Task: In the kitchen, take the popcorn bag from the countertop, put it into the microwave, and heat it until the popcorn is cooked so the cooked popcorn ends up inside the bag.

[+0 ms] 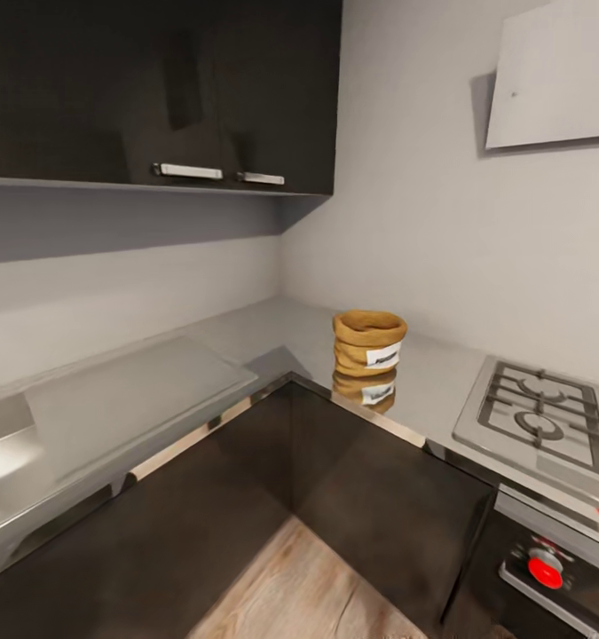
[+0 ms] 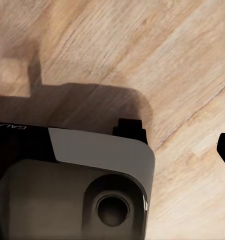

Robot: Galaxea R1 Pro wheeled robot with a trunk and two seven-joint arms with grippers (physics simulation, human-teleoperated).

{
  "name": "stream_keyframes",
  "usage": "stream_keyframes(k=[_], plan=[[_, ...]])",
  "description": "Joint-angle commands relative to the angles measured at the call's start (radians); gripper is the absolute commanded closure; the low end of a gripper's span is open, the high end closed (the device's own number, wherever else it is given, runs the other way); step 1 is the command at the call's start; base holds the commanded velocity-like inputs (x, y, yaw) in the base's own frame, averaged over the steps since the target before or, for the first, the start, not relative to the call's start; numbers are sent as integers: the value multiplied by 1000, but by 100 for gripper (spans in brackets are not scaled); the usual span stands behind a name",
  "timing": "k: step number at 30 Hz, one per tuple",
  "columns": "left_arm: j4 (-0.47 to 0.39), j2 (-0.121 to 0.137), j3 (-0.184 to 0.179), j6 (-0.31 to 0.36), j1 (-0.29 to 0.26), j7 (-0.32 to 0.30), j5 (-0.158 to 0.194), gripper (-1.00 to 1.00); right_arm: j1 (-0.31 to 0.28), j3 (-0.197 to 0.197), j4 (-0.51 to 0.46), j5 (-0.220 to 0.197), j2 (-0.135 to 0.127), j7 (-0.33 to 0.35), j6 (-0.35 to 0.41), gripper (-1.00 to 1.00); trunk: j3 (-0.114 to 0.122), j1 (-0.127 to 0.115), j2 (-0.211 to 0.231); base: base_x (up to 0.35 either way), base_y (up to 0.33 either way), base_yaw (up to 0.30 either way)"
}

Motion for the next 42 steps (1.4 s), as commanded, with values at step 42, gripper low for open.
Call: stream_keyframes(k=[42], plan=[[0,0,1,-5,0,-1,6,-100,-1,-9,1,8,-1,1,0,-100,-1,0,-1,47,98,-143]])
